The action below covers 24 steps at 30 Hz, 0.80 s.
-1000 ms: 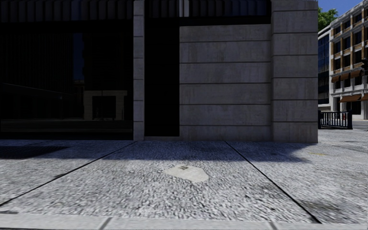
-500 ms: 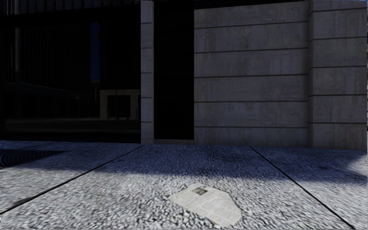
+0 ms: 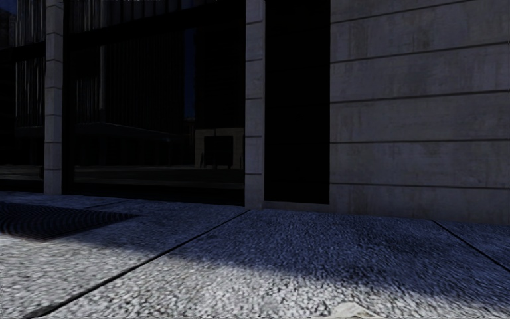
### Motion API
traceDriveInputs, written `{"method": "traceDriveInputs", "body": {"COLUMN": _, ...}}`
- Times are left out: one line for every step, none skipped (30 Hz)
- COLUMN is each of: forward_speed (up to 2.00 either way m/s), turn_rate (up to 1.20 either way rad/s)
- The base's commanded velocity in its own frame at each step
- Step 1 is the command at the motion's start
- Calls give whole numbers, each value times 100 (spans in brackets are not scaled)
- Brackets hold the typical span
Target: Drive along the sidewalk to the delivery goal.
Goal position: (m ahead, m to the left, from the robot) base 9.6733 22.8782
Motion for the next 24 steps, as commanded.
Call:
{"method": "traceDriveInputs", "body": {"forward_speed": 117, "turn_rate": 56}}
{"method": "traceDriveInputs", "body": {"forward_speed": 117, "turn_rate": 56}}
{"method": "traceDriveInputs", "body": {"forward_speed": 117, "turn_rate": 56}}
{"method": "traceDriveInputs", "body": {"forward_speed": 117, "turn_rate": 56}}
{"method": "traceDriveInputs", "body": {"forward_speed": 117, "turn_rate": 56}}
{"method": "traceDriveInputs", "body": {"forward_speed": 117, "turn_rate": 56}}
{"method": "traceDriveInputs", "body": {"forward_speed": 117, "turn_rate": 56}}
{"method": "traceDriveInputs", "body": {"forward_speed": 117, "turn_rate": 56}}
{"method": "traceDriveInputs", "body": {"forward_speed": 117, "turn_rate": 56}}
{"method": "traceDriveInputs", "body": {"forward_speed": 118, "turn_rate": 56}}
{"method": "traceDriveInputs", "body": {"forward_speed": 119, "turn_rate": 56}}
{"method": "traceDriveInputs", "body": {"forward_speed": 120, "turn_rate": 56}}
{"method": "traceDriveInputs", "body": {"forward_speed": 120, "turn_rate": 56}}
{"method": "traceDriveInputs", "body": {"forward_speed": 121, "turn_rate": 56}}
{"method": "traceDriveInputs", "body": {"forward_speed": 122, "turn_rate": 56}}
{"method": "traceDriveInputs", "body": {"forward_speed": 122, "turn_rate": 56}}
{"method": "traceDriveInputs", "body": {"forward_speed": 123, "turn_rate": 56}}
{"method": "traceDriveInputs", "body": {"forward_speed": 123, "turn_rate": 56}}
{"method": "traceDriveInputs", "body": {"forward_speed": 123, "turn_rate": 56}}
{"method": "traceDriveInputs", "body": {"forward_speed": 123, "turn_rate": 56}}
{"method": "traceDriveInputs", "body": {"forward_speed": 123, "turn_rate": 56}}
{"method": "traceDriveInputs", "body": {"forward_speed": 123, "turn_rate": 56}}
{"method": "traceDriveInputs", "body": {"forward_speed": 123, "turn_rate": 56}}
{"method": "traceDriveInputs", "body": {"forward_speed": 123, "turn_rate": 56}}
